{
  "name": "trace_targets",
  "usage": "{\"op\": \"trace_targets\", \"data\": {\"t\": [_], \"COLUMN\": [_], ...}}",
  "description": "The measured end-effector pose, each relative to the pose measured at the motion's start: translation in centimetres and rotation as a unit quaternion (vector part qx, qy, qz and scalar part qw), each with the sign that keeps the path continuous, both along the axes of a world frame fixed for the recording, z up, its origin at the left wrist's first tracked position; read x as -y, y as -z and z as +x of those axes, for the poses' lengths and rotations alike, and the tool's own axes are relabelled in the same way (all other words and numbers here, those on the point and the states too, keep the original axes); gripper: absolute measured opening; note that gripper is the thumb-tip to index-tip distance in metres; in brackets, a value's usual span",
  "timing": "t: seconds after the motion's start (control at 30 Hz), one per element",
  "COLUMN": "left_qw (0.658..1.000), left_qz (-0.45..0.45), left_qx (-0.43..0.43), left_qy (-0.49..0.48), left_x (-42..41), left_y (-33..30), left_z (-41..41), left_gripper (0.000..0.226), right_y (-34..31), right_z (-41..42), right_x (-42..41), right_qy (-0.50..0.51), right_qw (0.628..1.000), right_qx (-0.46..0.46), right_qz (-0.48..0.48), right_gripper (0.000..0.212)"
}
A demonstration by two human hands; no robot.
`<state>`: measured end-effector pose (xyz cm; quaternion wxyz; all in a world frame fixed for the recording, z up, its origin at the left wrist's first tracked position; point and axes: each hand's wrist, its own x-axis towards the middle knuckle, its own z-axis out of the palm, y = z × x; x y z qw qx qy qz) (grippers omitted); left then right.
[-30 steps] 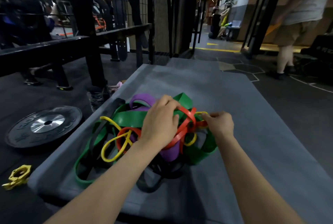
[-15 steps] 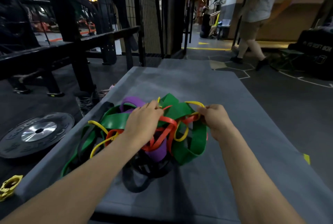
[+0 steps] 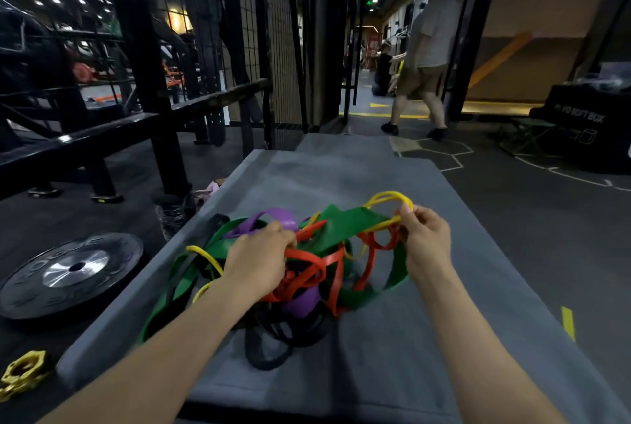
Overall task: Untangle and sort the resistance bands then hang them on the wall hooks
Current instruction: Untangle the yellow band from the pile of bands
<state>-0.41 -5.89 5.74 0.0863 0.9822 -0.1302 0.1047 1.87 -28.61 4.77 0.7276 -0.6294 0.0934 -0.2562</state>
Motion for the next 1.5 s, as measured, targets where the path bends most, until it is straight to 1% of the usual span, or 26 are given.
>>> {"op": "trace_targets", "data": {"t": [0.07,0.13,0.2,0.27,0.33,0.43,0.47,0.5,0.53,0.6,0.67,0.73,0.8,0.93,0.97,1.03,1.1,1.17,1.27,1.33,1.43,1.5], "left_qw": [0.999,0.999,0.999,0.998,0.992,0.972,0.963,0.960,0.963,0.980,0.988,0.990,0.991,0.992,0.992,0.995,0.995,0.995,0.995,0.993,0.990,0.986], "left_qz": [-0.009,-0.024,-0.042,-0.062,-0.106,-0.205,-0.236,-0.247,-0.231,-0.139,-0.047,0.002,0.021,-0.002,-0.002,-0.011,-0.035,-0.054,-0.089,-0.110,-0.137,-0.162], "left_qx": [-0.030,-0.040,-0.023,0.007,0.029,0.052,0.052,0.047,0.037,0.002,-0.011,0.003,0.028,0.049,0.043,0.022,0.002,-0.003,-0.005,-0.010,-0.025,-0.031], "left_qy": [0.003,0.015,0.022,0.033,0.056,0.102,0.115,0.126,0.134,0.143,0.145,0.140,0.132,0.120,0.115,0.101,0.092,0.085,0.049,0.033,0.030,0.025], "left_x": [0.3,0.8,1.6,2.6,3.7,5.6,6.2,6.6,7.1,7.8,8.4,8.7,8.9,9.1,9.1,9.0,8.9,8.9,8.8,8.6,8.4,8.3], "left_y": [0.6,1.1,1.2,0.9,0.5,-0.1,-0.1,0.0,0.2,0.8,1.2,1.5,2.0,3.2,3.4,3.6,3.5,3.3,2.7,2.2,2.0,1.7], "left_z": [-0.7,-1.1,-1.2,-1.2,-1.2,-0.7,-0.3,0.1,0.7,1.9,2.8,3.4,3.6,4.2,4.4,4.9,5.1,5.1,4.8,4.6,4.6,4.6], "left_gripper": [0.026,0.028,0.033,0.040,0.043,0.037,0.035,0.035,0.038,0.050,0.055,0.052,0.046,0.042,0.043,0.043,0.037,0.031,0.033,0.034,0.033,0.034], "right_y": [0.6,0.9,0.8,0.4,-0.2,-0.5,-0.5,-0.5,-0.4,-0.4,-0.5,-0.6,-0.2,1.4,1.7,2.1,2.1,2.2,2.9,3.5,3.4,2.8], "right_z": [-0.5,-1.0,-1.1,-1.5,-2.0,-2.6,-2.9,-3.0,-3.2,-3.5,-3.8,-4.0,-4.0,-4.2,-4.3,-4.7,-5.2,-5.6,-6.2,-6.8,-7.5,-7.8], "right_x": [0.1,0.4,0.9,1.3,1.3,1.5,1.6,1.7,1.8,2.3,2.9,3.6,4.3,5.1,5.1,5.3,5.4,5.2,4.6,4.3,4.0,4.0], "right_qy": [-0.063,-0.115,-0.105,-0.086,-0.086,-0.075,-0.066,-0.061,-0.065,-0.085,-0.094,-0.097,-0.085,-0.049,-0.042,-0.032,-0.045,-0.071,-0.128,-0.169,-0.159,-0.128], "right_qw": [0.995,0.977,0.963,0.963,0.970,0.980,0.984,0.990,0.995,0.995,0.990,0.986,0.987,0.985,0.984,0.986,0.991,0.995,0.988,0.975,0.977,0.987], "right_qx": [-0.073,-0.155,-0.188,-0.176,-0.144,-0.096,-0.083,-0.066,-0.045,-0.004,0.004,-0.005,-0.033,-0.097,-0.100,-0.077,-0.045,-0.036,-0.059,-0.077,-0.067,-0.029], "right_qz": [-0.015,-0.086,-0.161,-0.183,-0.179,-0.158,-0.143,-0.109,-0.054,0.055,0.108,0.134,0.135,0.137,0.139,0.143,0.114,0.053,-0.066,-0.120,-0.127,-0.091], "right_gripper": [0.029,0.034,0.039,0.036,0.028,0.029,0.030,0.030,0.030,0.027,0.024,0.023,0.024,0.023,0.022,0.019,0.019,0.018,0.015,0.014,0.014,0.018]}}
